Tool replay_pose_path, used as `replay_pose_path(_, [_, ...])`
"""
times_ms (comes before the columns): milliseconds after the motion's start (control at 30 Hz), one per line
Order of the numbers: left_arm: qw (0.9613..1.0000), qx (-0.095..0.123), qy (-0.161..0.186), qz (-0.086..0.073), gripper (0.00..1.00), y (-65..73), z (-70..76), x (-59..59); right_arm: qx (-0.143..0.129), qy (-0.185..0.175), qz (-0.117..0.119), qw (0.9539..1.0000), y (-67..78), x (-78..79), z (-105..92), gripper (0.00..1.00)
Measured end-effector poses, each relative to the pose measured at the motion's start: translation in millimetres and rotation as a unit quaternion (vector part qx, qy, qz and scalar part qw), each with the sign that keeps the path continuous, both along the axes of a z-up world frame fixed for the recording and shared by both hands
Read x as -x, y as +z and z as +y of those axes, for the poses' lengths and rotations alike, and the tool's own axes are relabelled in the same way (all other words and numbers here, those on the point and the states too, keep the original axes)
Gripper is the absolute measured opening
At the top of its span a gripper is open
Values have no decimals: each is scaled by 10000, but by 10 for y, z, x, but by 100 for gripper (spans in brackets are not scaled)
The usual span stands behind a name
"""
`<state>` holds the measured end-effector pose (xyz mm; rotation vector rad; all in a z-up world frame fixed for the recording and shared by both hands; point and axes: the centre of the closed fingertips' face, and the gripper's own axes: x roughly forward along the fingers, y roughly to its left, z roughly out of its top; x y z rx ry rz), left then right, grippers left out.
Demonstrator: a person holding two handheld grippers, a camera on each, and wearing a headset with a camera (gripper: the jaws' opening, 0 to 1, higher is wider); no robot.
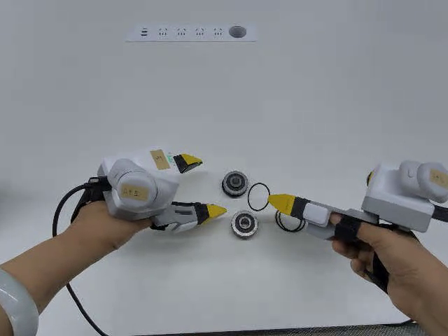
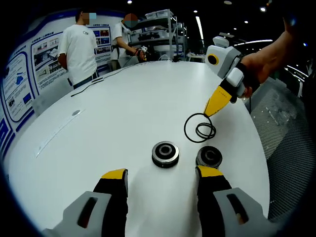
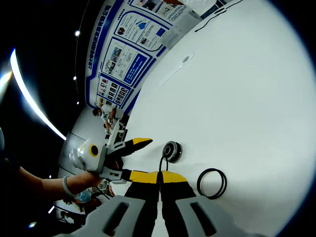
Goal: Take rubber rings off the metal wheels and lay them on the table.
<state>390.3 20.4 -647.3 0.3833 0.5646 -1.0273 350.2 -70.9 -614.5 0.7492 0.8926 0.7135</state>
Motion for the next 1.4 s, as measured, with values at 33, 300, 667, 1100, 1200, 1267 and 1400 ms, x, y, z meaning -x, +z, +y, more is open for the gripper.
replay_pose_path(33, [10000, 0, 1, 3, 57, -4, 3, 0, 22, -37, 24, 10000, -15, 16, -34, 2])
replay_pose_path(300, [10000, 9, 12, 22, 56, -1, -10, 15, -10, -449, 206, 9988, -93, 83, -286, 2])
replay_pose_path(667, [10000, -6, 23, 56, 55, 3, 7, 31, 34, -711, 515, 9961, -306, 129, -426, 2])
replay_pose_path(1100, [10000, 3, 1, 78, 54, 1, -14, 22, 849, -448, 276, 9950, -446, 136, -489, 4])
replay_pose_path(1200, [10000, 6, -15, 71, 54, 7, -28, 15, 1183, -213, 101, 9927, -465, 143, -488, 7])
replay_pose_path(1267, [10000, 1, -18, 68, 53, 8, -30, 7, 1390, -67, -51, 9903, -462, 143, -478, 8])
replay_pose_path(1400, [10000, 5, -18, 66, 53, 13, -31, 10, 1703, 196, -268, 9848, -453, 152, -464, 12])
